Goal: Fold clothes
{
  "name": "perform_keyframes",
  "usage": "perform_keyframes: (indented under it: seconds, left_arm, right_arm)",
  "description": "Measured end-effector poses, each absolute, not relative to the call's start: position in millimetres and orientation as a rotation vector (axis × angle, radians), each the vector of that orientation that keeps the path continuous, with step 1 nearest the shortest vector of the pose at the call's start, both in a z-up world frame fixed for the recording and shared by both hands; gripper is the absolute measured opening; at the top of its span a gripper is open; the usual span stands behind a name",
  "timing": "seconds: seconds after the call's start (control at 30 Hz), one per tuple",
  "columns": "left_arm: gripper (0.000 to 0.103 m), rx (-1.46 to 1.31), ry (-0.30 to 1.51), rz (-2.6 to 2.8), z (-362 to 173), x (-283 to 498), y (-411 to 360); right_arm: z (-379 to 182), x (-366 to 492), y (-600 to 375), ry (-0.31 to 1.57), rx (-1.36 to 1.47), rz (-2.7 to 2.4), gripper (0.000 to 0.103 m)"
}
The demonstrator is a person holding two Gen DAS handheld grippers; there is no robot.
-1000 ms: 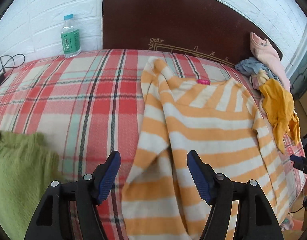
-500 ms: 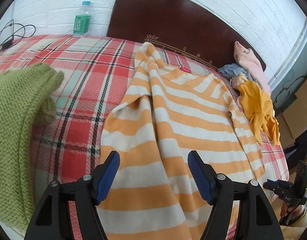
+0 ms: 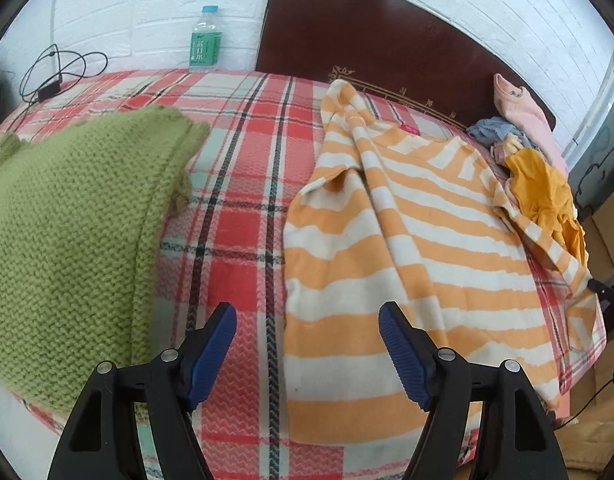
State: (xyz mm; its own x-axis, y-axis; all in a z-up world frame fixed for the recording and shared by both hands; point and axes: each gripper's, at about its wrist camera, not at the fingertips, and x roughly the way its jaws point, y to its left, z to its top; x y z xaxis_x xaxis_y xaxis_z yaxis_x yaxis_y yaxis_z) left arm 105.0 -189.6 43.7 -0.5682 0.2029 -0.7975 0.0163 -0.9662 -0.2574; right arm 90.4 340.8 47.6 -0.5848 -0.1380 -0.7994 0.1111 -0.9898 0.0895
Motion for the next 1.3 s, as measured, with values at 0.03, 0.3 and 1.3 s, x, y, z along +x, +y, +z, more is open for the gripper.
perform_keyframes:
  seconds: [0.03, 0.3, 1.3]
  left_arm:
    - [0.076, -1.418, -0.365, 2.652, 39.3, 105.0, -188.9]
    - [0.072, -1.426, -0.313, 2.59, 28.2, 106.6, -175.6]
    - [0.073, -1.343, 0.051, 2.681, 63.5, 138.5, -164.8]
  right_arm:
    - [38.0, 86.2, 343.3, -0.052, 1.413, -2.658, 0.015]
    - [38.7, 87.8, 330.7, -0.138, 1.338, -2.694, 0.042]
    - [5.3, 120.2, 165.0, 0.06, 1.218, -2.148, 0.073]
